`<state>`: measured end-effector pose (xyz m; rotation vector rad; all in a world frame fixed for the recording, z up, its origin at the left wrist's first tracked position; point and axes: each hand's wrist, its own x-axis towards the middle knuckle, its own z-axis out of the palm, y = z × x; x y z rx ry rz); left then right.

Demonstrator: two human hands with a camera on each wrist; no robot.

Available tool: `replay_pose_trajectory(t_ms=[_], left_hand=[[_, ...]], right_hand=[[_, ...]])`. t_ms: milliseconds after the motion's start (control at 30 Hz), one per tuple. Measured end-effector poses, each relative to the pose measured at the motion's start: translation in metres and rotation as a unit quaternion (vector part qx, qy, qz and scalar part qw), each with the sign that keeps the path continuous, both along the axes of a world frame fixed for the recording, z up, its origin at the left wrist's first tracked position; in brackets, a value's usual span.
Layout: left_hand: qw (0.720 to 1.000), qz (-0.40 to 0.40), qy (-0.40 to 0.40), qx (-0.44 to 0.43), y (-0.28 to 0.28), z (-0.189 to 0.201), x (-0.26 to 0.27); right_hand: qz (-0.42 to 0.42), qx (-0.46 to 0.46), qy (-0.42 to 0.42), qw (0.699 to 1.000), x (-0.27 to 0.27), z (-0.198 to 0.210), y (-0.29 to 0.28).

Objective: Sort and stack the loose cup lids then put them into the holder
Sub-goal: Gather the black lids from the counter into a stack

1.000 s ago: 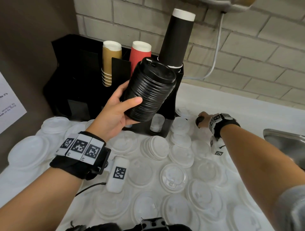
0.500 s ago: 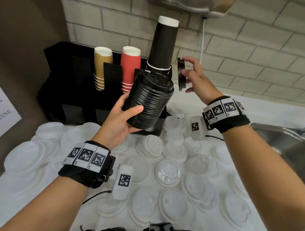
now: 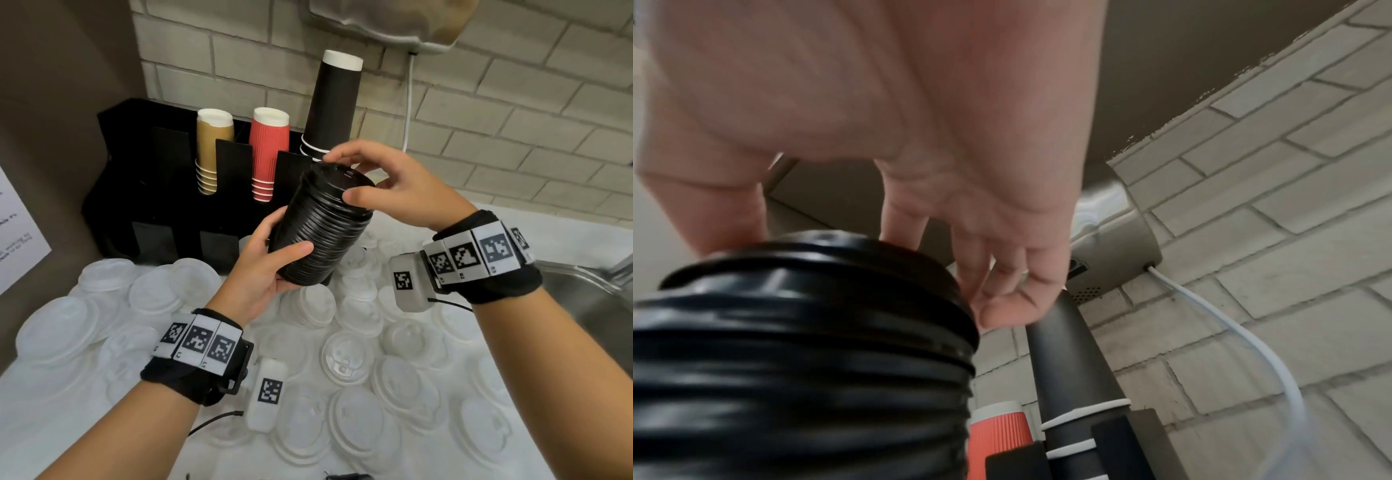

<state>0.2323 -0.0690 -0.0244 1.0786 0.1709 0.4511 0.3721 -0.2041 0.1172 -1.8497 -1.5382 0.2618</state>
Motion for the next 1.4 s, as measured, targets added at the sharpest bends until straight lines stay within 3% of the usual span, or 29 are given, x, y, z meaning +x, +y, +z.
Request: replay_pose_trajectory(t_ms=[533, 600, 733, 767, 833, 900, 933, 1133, 1267, 1333, 1400], left_hand=[[0.999, -0.004, -0.004, -0.039, -0.004, -0.003, 0.0], [0.999, -0.001, -0.006, -0.036, -0.001, -0.003, 0.0], [0.999, 0.026, -0.015, -0.041, 0.009, -0.002, -0.001], [0.998, 0.035, -0.014, -0.041, 0.012, -0.001, -0.001], [0.998, 0.051, -0.012, -0.037, 0.018, 0.001, -0.002], [0.998, 0.06, -0.012, -0.034, 0.023, 0.003, -0.002], [0.997, 0.063, -0.013, -0.033, 0.025, 0.004, -0.003], [0.997, 0.071, -0.009, -0.022, 0.031, 0.006, -0.003], [0.997, 0.075, -0.009, -0.02, 0.032, 0.005, -0.005], [0.997, 0.074, -0.008, -0.021, 0.031, 0.005, -0.004], [0.997, 0.072, -0.008, -0.021, 0.03, 0.007, -0.002]], right_hand=[[0.016, -0.033, -0.013, 0.999, 0.002, 0.0, 0.002], [0.015, -0.011, 0.015, 1.0, 0.007, 0.0, 0.002], [-0.162, 0.034, 0.096, 0.982, 0.041, -0.017, 0.013], [-0.208, -0.004, 0.08, 0.975, 0.055, -0.027, 0.02], [-0.241, -0.198, 0.007, 0.95, 0.08, -0.052, 0.032], [-0.222, -0.384, -0.092, 0.891, 0.096, -0.081, 0.041], [-0.209, -0.426, -0.119, 0.872, 0.098, -0.093, 0.043], [-0.178, -0.5, -0.185, 0.828, 0.111, -0.152, 0.052], [-0.181, -0.552, -0.146, 0.801, 0.134, -0.143, 0.048], [-0.187, -0.542, -0.163, 0.803, 0.135, -0.132, 0.042], [-0.182, -0.497, -0.198, 0.825, 0.127, -0.125, 0.041]])
